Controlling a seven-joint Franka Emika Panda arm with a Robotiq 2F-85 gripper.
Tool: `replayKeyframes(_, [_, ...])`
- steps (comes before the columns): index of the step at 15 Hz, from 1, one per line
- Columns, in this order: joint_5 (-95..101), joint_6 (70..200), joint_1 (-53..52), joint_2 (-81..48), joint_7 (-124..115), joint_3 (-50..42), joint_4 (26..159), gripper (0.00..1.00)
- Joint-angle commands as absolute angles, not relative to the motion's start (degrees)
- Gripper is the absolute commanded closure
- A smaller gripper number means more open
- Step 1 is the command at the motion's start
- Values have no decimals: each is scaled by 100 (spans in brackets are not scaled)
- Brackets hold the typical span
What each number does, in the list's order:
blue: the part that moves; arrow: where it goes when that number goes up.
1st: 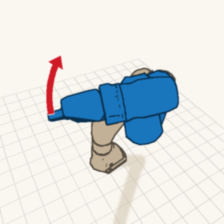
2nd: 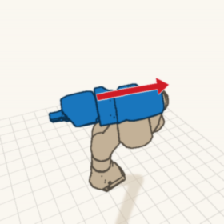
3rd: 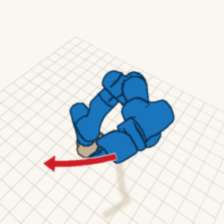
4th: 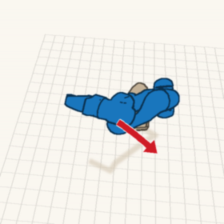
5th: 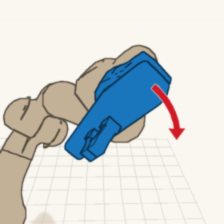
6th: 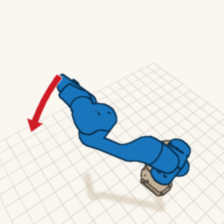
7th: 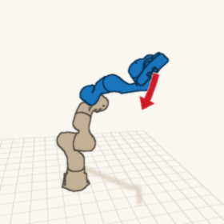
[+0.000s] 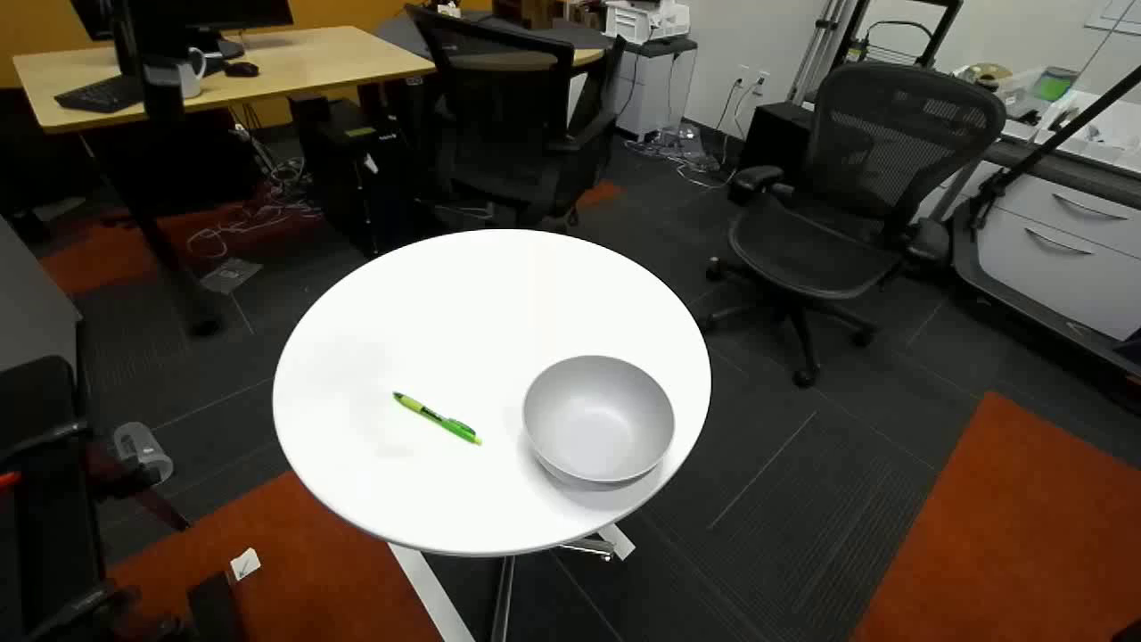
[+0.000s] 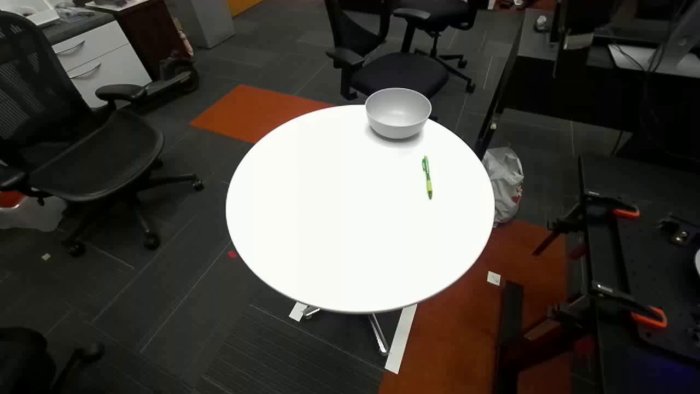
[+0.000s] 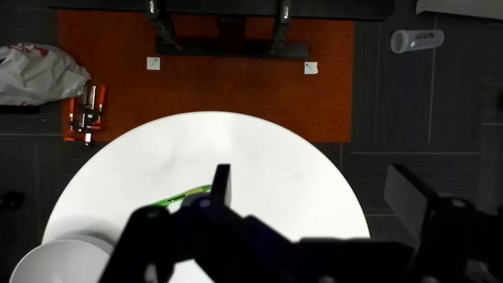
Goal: Move the pen to the left
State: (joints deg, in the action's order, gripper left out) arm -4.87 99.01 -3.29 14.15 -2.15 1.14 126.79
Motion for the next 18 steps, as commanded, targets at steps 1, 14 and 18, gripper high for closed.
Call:
replayKeyframes(1, [-494, 9891, -283, 1413, -206, 155, 12670, 0])
replayKeyframes(14, [-152, 11951, 55, 924, -1928, 172, 13410, 0])
replayKeyframes(18, [38, 13204, 217, 455, -3035, 95, 13854, 0])
